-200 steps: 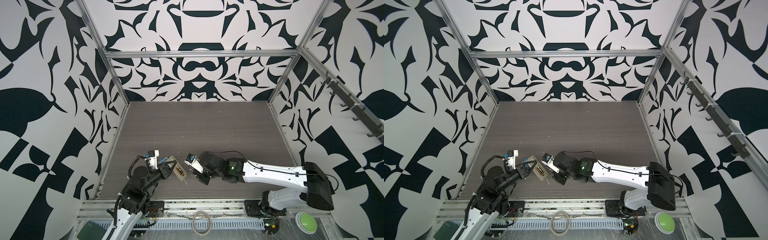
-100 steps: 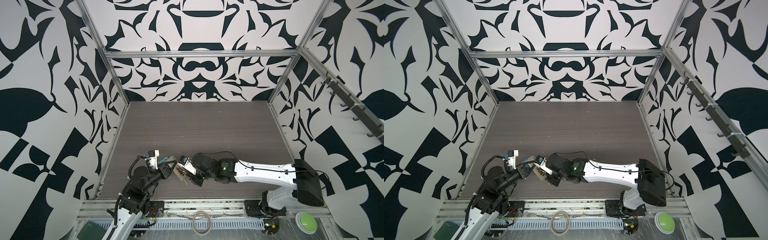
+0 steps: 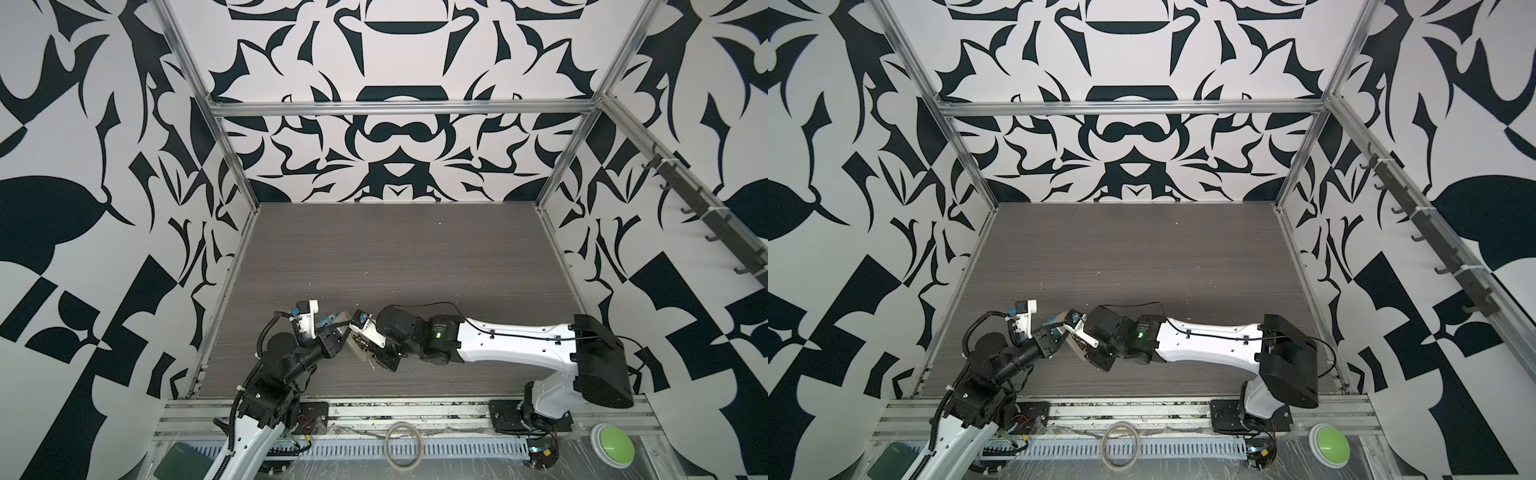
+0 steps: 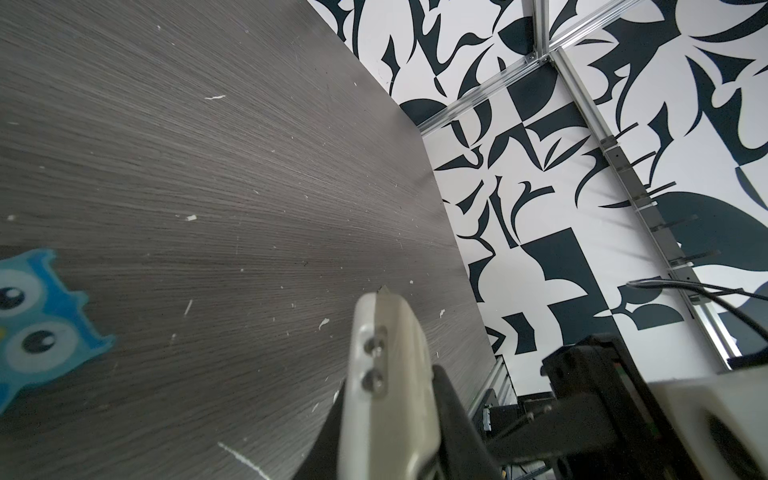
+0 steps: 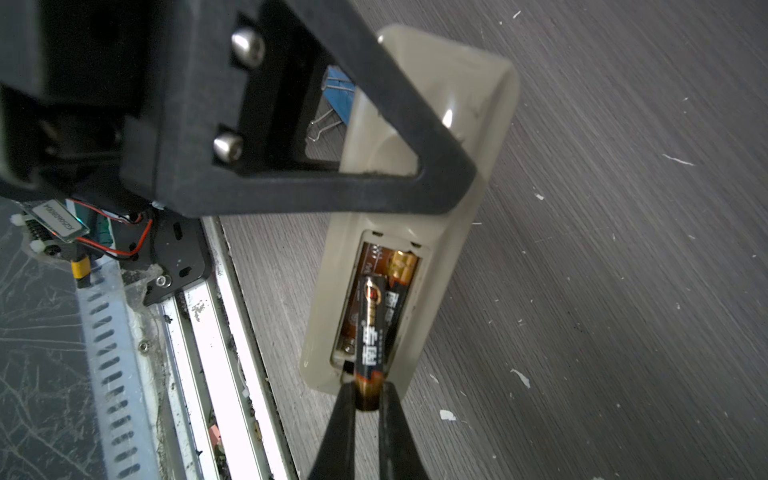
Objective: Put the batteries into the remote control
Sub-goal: 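Lower the battery into the compartment beside the seated battery with the right gripper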
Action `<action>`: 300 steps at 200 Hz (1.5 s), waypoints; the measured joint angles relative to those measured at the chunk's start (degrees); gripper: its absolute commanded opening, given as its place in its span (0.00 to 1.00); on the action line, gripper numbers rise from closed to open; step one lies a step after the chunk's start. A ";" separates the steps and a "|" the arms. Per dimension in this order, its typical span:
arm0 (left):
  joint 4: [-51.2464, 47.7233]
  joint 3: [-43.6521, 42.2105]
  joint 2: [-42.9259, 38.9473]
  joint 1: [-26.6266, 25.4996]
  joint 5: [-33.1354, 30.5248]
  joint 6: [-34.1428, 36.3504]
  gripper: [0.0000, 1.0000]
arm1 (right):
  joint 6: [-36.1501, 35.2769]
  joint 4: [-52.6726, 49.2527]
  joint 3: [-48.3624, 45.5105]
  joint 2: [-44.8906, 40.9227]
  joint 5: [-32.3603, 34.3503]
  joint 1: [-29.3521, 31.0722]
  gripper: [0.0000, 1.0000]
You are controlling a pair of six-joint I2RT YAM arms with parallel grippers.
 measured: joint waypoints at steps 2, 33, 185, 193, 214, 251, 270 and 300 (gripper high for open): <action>0.00 0.00 -0.02 0.00 0.00 0.00 0.00 | 0.02 0.00 0.04 0.07 0.02 0.00 0.00; 0.20 -0.07 -0.15 0.00 0.00 -0.02 0.00 | 0.33 -0.13 0.55 0.35 0.02 0.00 0.00; 2.84 -1.01 -0.46 0.00 0.46 -0.90 0.00 | 1.31 -0.13 0.92 1.05 -0.04 0.00 0.00; 2.95 -1.07 -0.46 0.00 0.48 -0.92 0.00 | 1.40 -0.15 0.92 1.05 -0.04 0.00 0.00; 3.13 -1.11 -0.46 0.00 0.46 -1.11 0.00 | 1.49 -0.17 0.96 1.07 -0.04 0.00 0.00; 3.15 -1.14 -0.46 0.00 0.48 -1.33 0.00 | 1.75 -0.15 0.96 1.09 -0.04 0.04 0.01; 3.15 -1.14 -0.46 0.00 0.48 -1.33 0.00 | 1.88 -0.22 1.09 1.20 -0.02 0.07 0.04; 3.15 -1.14 -0.46 0.02 0.39 -1.31 0.00 | 2.36 -0.28 1.53 1.57 0.24 0.17 0.07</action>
